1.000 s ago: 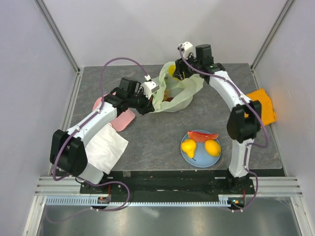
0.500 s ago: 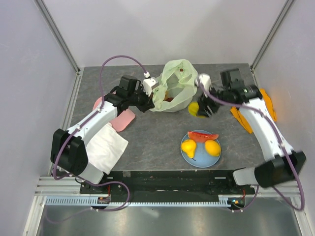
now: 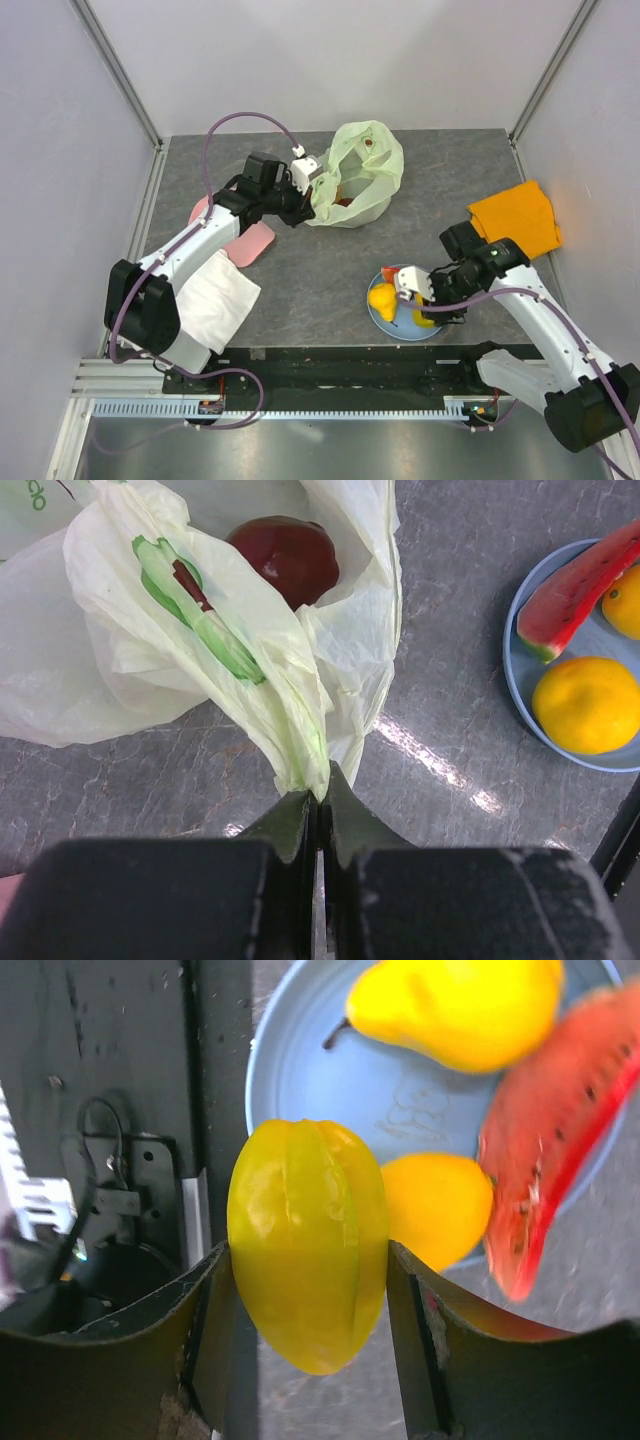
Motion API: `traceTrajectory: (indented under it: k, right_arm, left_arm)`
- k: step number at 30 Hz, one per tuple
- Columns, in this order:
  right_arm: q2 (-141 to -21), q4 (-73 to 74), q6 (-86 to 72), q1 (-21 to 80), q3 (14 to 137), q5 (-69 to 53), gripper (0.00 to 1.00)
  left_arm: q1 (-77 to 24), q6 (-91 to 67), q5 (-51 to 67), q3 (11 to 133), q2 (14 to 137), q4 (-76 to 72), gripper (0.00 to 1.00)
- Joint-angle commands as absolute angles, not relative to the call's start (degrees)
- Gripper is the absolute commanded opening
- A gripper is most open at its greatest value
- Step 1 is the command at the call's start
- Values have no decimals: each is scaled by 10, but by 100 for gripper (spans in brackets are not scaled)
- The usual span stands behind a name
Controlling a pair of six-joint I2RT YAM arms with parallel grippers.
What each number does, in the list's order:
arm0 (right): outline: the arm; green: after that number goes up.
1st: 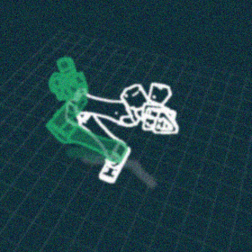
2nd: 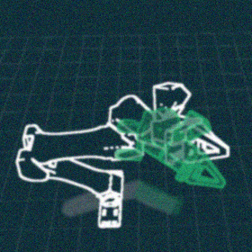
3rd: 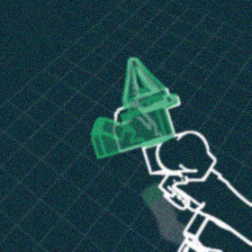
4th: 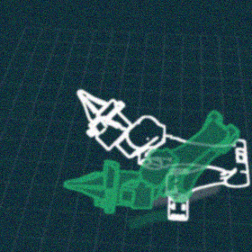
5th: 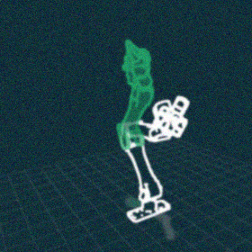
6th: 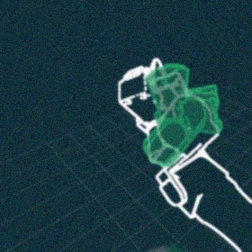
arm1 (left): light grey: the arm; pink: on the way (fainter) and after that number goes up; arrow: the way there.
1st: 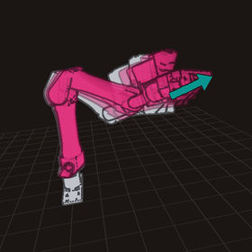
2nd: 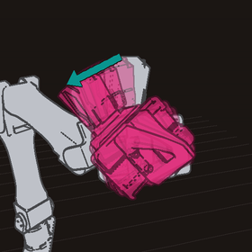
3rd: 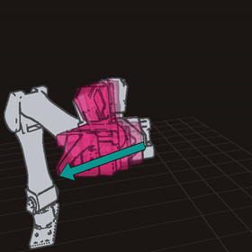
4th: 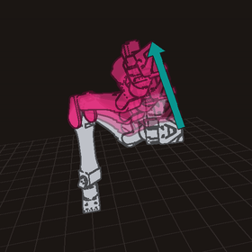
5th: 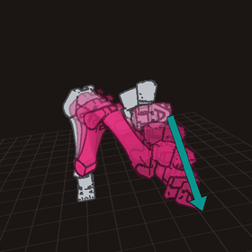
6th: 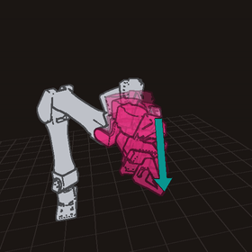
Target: Take the fake fruits out of the plastic bag
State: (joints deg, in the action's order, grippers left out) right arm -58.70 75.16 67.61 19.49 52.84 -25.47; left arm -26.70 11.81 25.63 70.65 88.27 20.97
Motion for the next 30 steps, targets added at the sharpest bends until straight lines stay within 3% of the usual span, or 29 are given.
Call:
traceTrajectory:
  k: [1, 15, 21, 24, 27, 28, 30]
  right_arm:
    - [-579, 694, 766, 265, 501, -234, 42]
    - [-657, 642, 816, 332, 479, -244, 45]
    - [-670, 640, 799, 349, 462, -238, 51]
    - [-673, 656, 792, 351, 462, -233, 59]
    - [-676, 655, 772, 351, 468, -223, 77]
    - [-676, 655, 766, 351, 480, -221, 98]
    - [-678, 664, 742, 351, 500, -209, 98]
  left_arm:
    - [-265, 121, 255, 718, 882, 195, 2]
    - [-265, 143, 246, 682, 846, 203, 2]
    - [-265, 144, 250, 678, 843, 203, 2]
    - [-265, 148, 250, 679, 839, 204, 2]
    - [-265, 150, 249, 679, 838, 204, 2]
    - [-265, 151, 250, 680, 839, 204, 2]
    - [-265, 151, 251, 680, 840, 204, 2]
